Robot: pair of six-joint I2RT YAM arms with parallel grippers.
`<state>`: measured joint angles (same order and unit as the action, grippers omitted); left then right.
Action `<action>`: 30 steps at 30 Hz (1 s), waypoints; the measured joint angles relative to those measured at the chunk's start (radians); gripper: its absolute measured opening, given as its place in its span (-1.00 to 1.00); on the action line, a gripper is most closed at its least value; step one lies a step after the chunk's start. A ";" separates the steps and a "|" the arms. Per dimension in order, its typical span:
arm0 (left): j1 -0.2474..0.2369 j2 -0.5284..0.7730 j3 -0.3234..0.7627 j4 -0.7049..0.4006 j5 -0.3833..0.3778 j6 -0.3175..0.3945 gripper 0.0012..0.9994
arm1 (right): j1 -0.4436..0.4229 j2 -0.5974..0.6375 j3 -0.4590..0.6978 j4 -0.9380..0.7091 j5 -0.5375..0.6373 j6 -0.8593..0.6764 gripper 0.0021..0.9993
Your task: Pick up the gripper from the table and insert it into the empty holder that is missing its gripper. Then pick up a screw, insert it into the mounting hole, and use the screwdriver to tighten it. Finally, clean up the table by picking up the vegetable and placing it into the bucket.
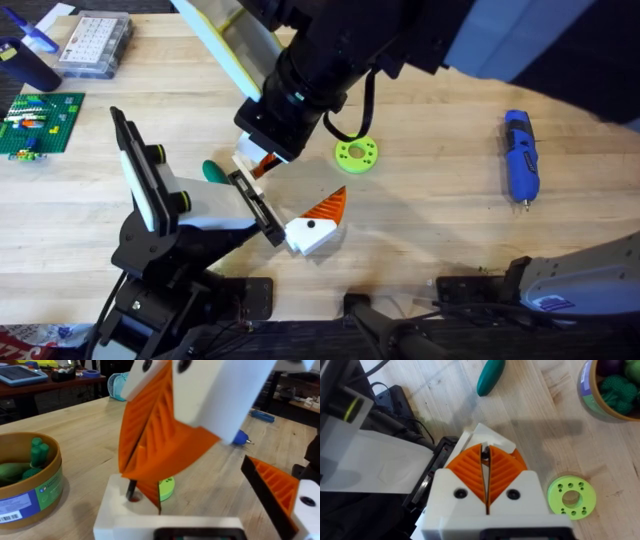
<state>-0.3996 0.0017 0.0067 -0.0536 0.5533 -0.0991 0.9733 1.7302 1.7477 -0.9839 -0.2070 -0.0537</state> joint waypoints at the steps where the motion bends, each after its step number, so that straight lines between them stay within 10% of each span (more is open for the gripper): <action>1: 0.000 0.000 0.000 0.000 0.000 -0.002 0.98 | 0.000 0.000 0.000 -0.002 0.000 0.001 -0.99; 30: 0.000 0.000 0.000 0.000 0.000 -0.006 0.98 | -0.037 -0.091 0.009 -0.036 -0.057 0.009 -0.99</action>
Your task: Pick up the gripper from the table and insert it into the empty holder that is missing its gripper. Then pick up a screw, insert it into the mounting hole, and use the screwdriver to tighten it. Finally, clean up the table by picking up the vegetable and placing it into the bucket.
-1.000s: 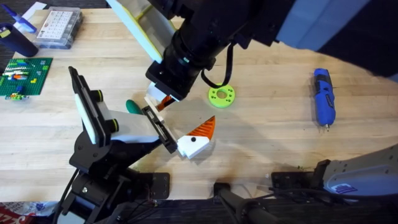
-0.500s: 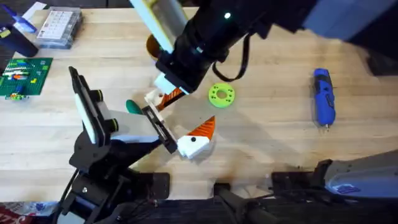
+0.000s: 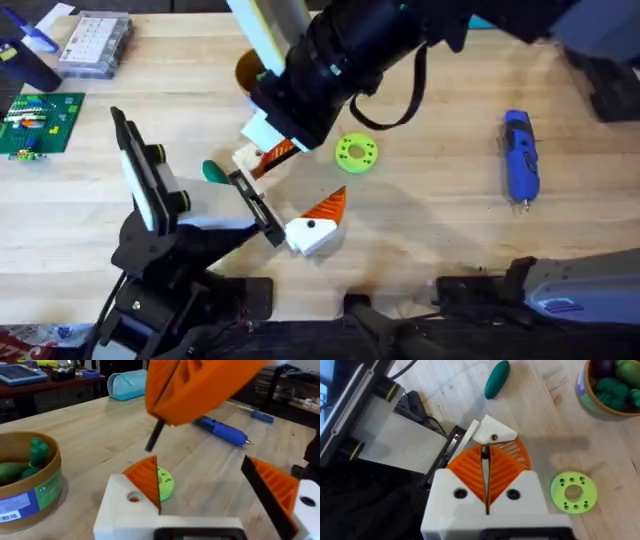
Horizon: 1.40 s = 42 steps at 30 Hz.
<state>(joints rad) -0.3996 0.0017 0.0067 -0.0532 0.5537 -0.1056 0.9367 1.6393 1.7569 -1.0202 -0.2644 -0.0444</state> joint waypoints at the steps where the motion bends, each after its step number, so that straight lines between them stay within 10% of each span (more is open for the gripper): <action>1: 0.000 0.000 0.000 0.000 0.000 0.000 0.98 | 0.000 0.004 0.000 -0.001 -0.003 0.000 -0.99; 42: 0.000 0.000 0.000 0.000 0.000 0.000 0.98 | 0.000 0.103 0.000 -0.015 -0.014 0.004 -0.99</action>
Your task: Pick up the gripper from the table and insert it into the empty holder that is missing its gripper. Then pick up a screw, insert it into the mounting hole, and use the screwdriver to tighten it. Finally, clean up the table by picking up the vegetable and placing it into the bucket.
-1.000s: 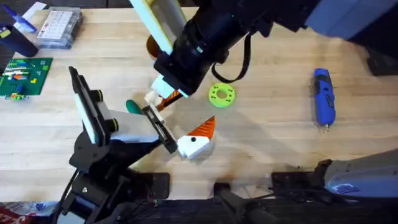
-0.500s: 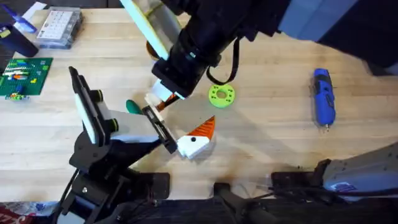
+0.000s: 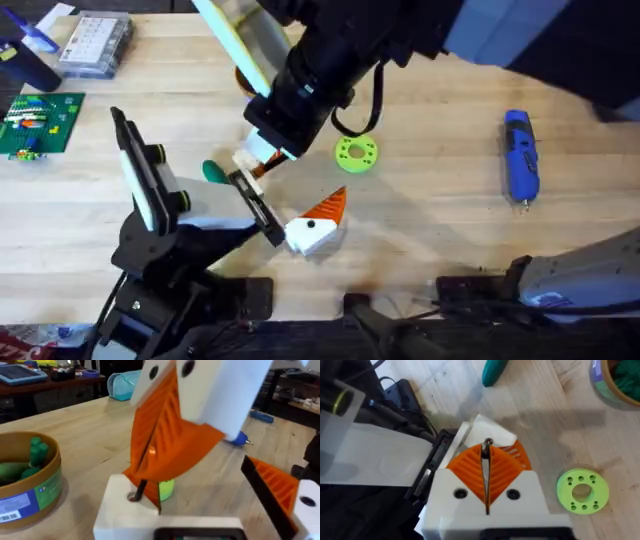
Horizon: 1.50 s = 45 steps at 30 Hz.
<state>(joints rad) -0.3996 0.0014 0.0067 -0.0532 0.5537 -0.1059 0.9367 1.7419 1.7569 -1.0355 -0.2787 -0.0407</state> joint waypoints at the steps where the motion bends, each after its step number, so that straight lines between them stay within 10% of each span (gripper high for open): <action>1: 0.000 0.000 0.000 0.000 0.000 0.000 0.98 | 0.000 0.003 0.000 0.001 0.000 0.000 -0.99; 25: 0.000 0.000 0.000 0.000 0.000 0.000 0.98 | 0.000 0.028 0.000 0.022 0.000 -0.009 -0.79; 32: 0.000 0.000 0.000 0.000 -0.003 0.000 0.98 | -0.005 0.027 0.000 0.022 0.013 -0.014 0.92; 45: 0.000 0.000 0.000 0.000 -0.003 0.000 0.98 | -0.111 -0.053 0.000 -0.056 0.000 0.010 0.99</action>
<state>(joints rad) -0.3996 0.0017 0.0067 -0.0532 0.5507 -0.1055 0.8261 1.6890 1.7573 -1.0911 -0.2787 -0.0303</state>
